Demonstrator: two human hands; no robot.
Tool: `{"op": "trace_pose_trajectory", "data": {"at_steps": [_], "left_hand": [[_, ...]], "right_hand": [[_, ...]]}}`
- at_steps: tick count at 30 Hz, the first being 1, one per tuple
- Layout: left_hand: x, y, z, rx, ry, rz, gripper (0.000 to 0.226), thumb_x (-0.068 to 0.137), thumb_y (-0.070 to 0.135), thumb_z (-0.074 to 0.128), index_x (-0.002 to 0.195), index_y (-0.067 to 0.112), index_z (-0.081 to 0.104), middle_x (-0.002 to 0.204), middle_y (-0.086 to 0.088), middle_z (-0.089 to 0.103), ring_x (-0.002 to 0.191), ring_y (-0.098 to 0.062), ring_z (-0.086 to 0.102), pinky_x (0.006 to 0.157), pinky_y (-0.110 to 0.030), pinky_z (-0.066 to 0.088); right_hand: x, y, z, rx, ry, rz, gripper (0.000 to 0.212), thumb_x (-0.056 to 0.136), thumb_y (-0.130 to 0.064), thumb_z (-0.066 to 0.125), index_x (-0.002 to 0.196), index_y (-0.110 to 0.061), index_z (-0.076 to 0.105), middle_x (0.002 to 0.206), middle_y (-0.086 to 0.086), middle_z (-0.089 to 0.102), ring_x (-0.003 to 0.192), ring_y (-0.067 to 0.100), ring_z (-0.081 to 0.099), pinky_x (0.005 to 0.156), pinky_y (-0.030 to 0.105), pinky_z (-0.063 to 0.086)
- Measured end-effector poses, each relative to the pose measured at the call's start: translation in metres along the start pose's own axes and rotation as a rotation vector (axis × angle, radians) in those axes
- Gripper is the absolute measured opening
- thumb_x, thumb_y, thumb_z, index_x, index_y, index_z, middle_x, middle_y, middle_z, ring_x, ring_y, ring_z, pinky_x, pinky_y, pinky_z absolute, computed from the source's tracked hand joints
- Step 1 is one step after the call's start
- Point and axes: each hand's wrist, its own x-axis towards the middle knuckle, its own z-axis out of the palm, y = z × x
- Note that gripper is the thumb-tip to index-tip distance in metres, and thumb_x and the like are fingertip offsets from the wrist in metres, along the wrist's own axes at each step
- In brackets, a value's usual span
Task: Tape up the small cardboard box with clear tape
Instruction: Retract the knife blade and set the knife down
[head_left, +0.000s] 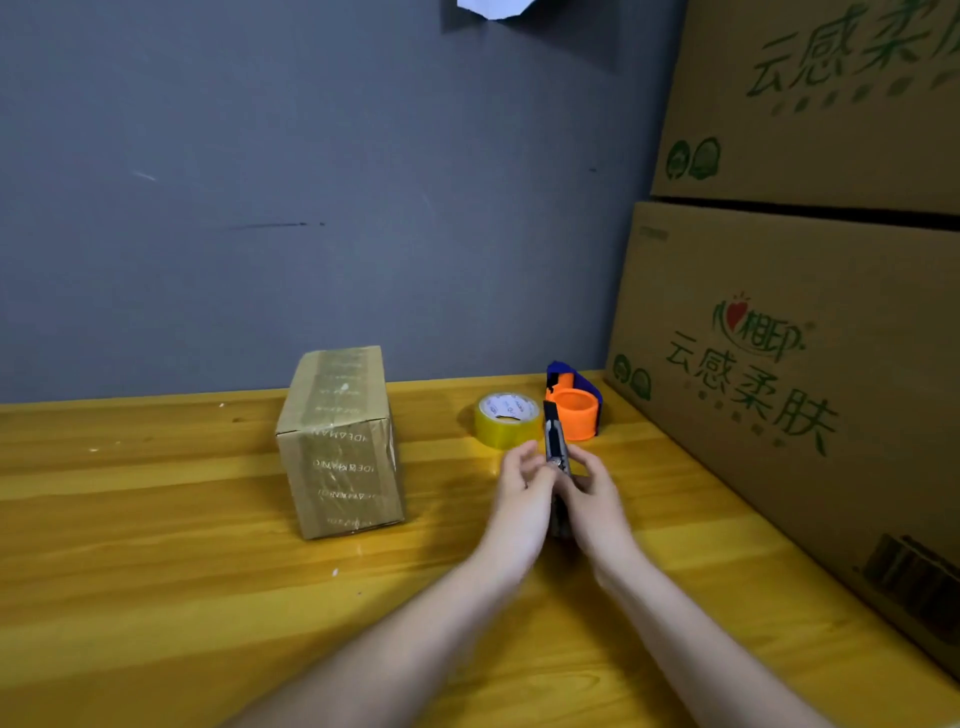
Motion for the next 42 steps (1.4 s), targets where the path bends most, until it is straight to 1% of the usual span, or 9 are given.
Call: {"op": "trace_pose_trajectory", "data": {"at_steps": [4, 6, 10, 12, 19, 22, 26, 35, 42], "left_hand": [[0.006, -0.008, -0.024, 0.193, 0.063, 0.288, 0.03, 0.091, 0.009, 0.052, 0.111, 0.031, 0.052, 0.116, 0.008, 0.046, 0.097, -0.003, 0.059, 0.089, -0.035, 0.055], [0.006, -0.009, -0.036, 0.236, 0.079, 0.34, 0.032, 0.09, 0.006, 0.053, 0.108, 0.032, 0.05, 0.115, 0.006, 0.047, 0.093, 0.004, 0.058, 0.084, -0.019, 0.053], [0.011, -0.013, -0.057, 0.265, 0.022, 0.279, 0.035, 0.091, 0.015, 0.055, 0.121, 0.028, 0.043, 0.128, 0.001, 0.049, 0.112, -0.007, 0.052, 0.099, -0.023, 0.042], [0.011, -0.013, -0.066, 0.215, -0.062, 0.195, 0.044, 0.089, 0.027, 0.055, 0.13, 0.026, 0.039, 0.125, 0.006, 0.05, 0.115, -0.004, 0.049, 0.102, -0.024, 0.04], [0.009, -0.038, -0.091, 0.204, -0.079, 0.121, 0.055, 0.071, 0.044, 0.061, 0.121, 0.039, 0.039, 0.119, 0.019, 0.054, 0.111, 0.003, 0.053, 0.104, -0.026, 0.041], [0.008, -0.042, -0.094, 0.123, -0.111, 0.064, 0.047, 0.088, 0.019, 0.061, 0.126, 0.034, 0.038, 0.114, 0.006, 0.061, 0.086, -0.006, 0.069, 0.07, -0.029, 0.058], [0.008, -0.036, -0.095, 0.082, -0.25, -0.046, 0.038, 0.093, 0.008, 0.053, 0.121, 0.026, 0.035, 0.107, -0.009, 0.062, 0.045, -0.014, 0.066, 0.037, -0.019, 0.047], [0.018, -0.034, -0.102, 0.161, -0.391, -0.139, 0.055, 0.086, -0.011, 0.054, 0.122, 0.024, 0.031, 0.086, -0.008, 0.063, 0.053, -0.009, 0.068, 0.05, -0.017, 0.055], [0.017, -0.036, -0.104, 0.06, -0.363, -0.137, 0.058, 0.08, -0.024, 0.052, 0.113, 0.021, 0.038, 0.084, -0.014, 0.063, 0.06, -0.01, 0.069, 0.06, -0.021, 0.058]], "right_hand": [[-0.003, -0.009, 0.009, 0.142, -0.015, -0.1, 0.033, 0.097, -0.01, 0.046, 0.126, -0.026, 0.048, 0.087, 0.004, 0.065, 0.069, 0.013, 0.061, 0.054, 0.02, 0.049], [-0.004, -0.017, 0.016, 0.241, -0.047, -0.103, 0.033, 0.098, -0.005, 0.042, 0.125, -0.023, 0.045, 0.079, 0.003, 0.062, 0.062, 0.011, 0.058, 0.053, 0.02, 0.048], [-0.004, -0.027, 0.041, 0.396, -0.196, 0.023, 0.012, 0.096, -0.025, 0.046, 0.102, -0.021, 0.056, 0.072, 0.0, 0.057, 0.065, 0.013, 0.054, 0.054, 0.021, 0.042], [-0.003, -0.026, 0.057, 0.412, -0.247, 0.08, 0.025, 0.095, -0.038, 0.045, 0.095, -0.02, 0.063, 0.065, -0.006, 0.059, 0.063, 0.009, 0.057, 0.054, 0.021, 0.044], [-0.005, -0.011, 0.085, 0.568, -0.251, 0.102, 0.023, 0.092, -0.03, 0.049, 0.095, -0.011, 0.062, 0.056, -0.001, 0.053, 0.049, 0.01, 0.05, 0.051, 0.021, 0.043], [-0.003, -0.011, 0.082, 0.592, -0.254, 0.099, 0.021, 0.097, -0.023, 0.043, 0.095, -0.01, 0.06, 0.057, 0.0, 0.057, 0.049, 0.011, 0.051, 0.055, 0.028, 0.044], [-0.001, -0.008, 0.074, 0.615, -0.267, 0.086, 0.019, 0.098, -0.02, 0.04, 0.094, -0.008, 0.054, 0.057, 0.001, 0.054, 0.045, 0.012, 0.046, 0.045, 0.023, 0.038], [0.0, 0.0, 0.076, 0.562, -0.339, 0.128, 0.022, 0.098, -0.005, 0.039, 0.113, -0.011, 0.053, 0.078, 0.0, 0.069, 0.054, 0.009, 0.058, 0.047, 0.026, 0.054], [0.003, -0.002, 0.07, 0.521, -0.418, 0.107, 0.044, 0.092, 0.013, 0.035, 0.122, -0.017, 0.049, 0.101, 0.006, 0.068, 0.071, 0.011, 0.068, 0.068, 0.023, 0.058]]}}
